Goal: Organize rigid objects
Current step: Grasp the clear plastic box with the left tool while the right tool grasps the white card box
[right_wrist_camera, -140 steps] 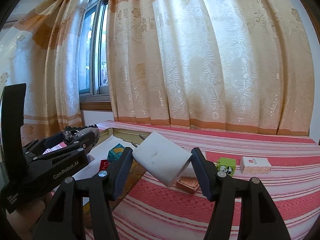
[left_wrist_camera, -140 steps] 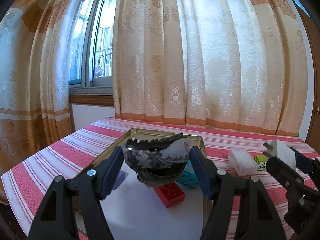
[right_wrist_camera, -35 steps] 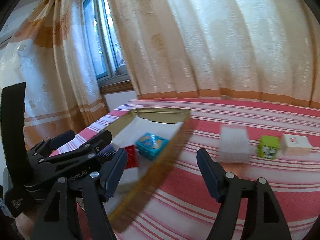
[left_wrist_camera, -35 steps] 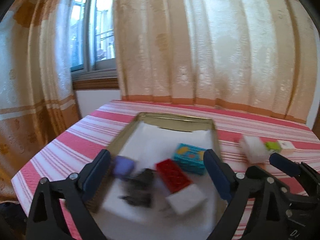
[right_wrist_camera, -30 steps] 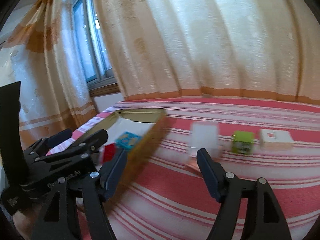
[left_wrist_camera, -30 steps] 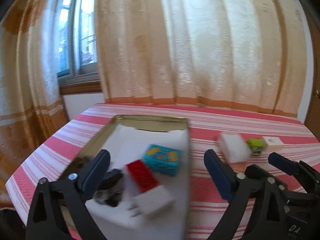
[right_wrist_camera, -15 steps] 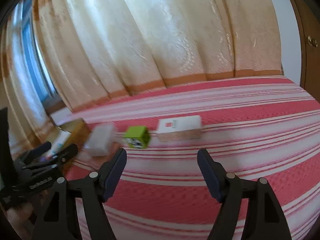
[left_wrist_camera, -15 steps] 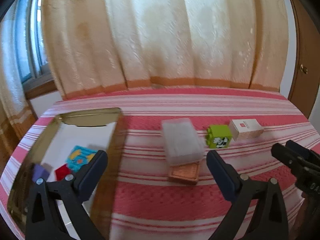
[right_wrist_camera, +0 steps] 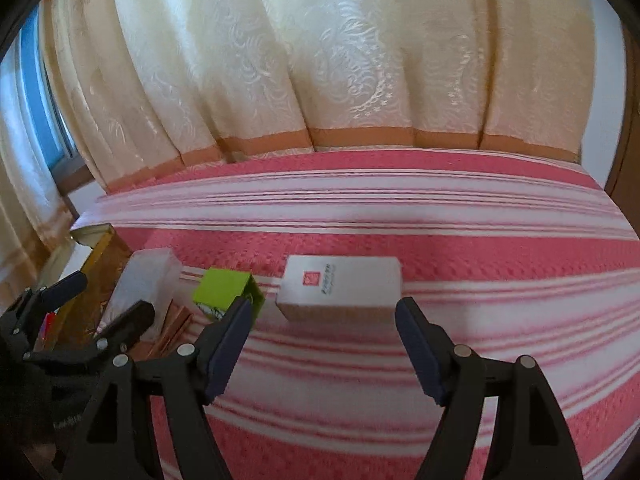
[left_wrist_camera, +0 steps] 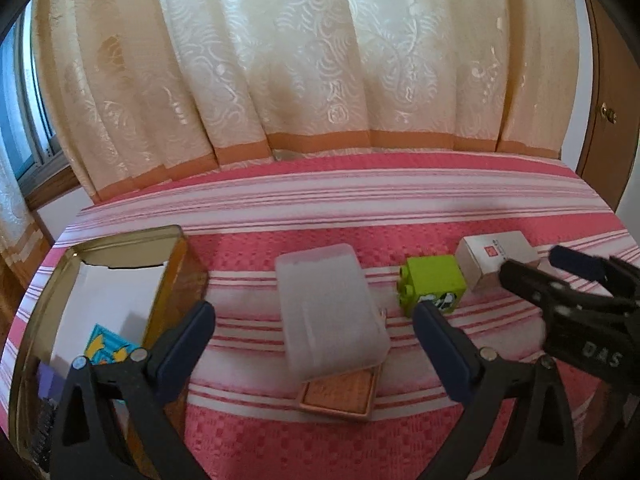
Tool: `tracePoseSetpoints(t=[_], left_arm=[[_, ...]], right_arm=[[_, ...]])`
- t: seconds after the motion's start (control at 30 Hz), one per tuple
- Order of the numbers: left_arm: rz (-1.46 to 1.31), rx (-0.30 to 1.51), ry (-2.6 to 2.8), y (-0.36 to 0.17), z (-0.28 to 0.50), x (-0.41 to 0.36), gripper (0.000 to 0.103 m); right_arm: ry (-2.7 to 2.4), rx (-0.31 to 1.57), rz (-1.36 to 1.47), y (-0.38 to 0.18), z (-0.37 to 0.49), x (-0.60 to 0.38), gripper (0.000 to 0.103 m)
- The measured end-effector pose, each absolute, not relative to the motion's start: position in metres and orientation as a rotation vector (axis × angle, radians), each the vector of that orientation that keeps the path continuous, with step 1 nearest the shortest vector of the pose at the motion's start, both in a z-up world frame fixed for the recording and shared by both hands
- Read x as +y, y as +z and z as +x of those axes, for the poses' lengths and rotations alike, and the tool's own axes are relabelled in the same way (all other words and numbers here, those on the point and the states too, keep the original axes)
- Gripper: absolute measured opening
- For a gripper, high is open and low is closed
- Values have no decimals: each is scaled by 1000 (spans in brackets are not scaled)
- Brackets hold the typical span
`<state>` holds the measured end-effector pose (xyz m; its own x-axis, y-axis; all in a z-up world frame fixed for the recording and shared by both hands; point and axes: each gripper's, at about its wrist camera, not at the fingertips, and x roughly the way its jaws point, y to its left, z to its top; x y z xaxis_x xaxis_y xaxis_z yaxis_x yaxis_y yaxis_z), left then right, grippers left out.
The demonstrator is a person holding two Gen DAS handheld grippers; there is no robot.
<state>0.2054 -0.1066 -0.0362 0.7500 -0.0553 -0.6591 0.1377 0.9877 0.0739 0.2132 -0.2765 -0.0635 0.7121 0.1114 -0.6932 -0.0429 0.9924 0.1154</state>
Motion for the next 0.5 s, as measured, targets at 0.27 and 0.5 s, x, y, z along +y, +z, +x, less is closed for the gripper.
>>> tracePoseSetpoints(t=[0.27,0.5], left_arm=[[103,746,-102,-45,217,-105,100],[86,753,-100,-46,219,-102,100]], right_arm=[[13,800,4,-77,236,-265,88],[10,749,85,-71,233,-279,89]])
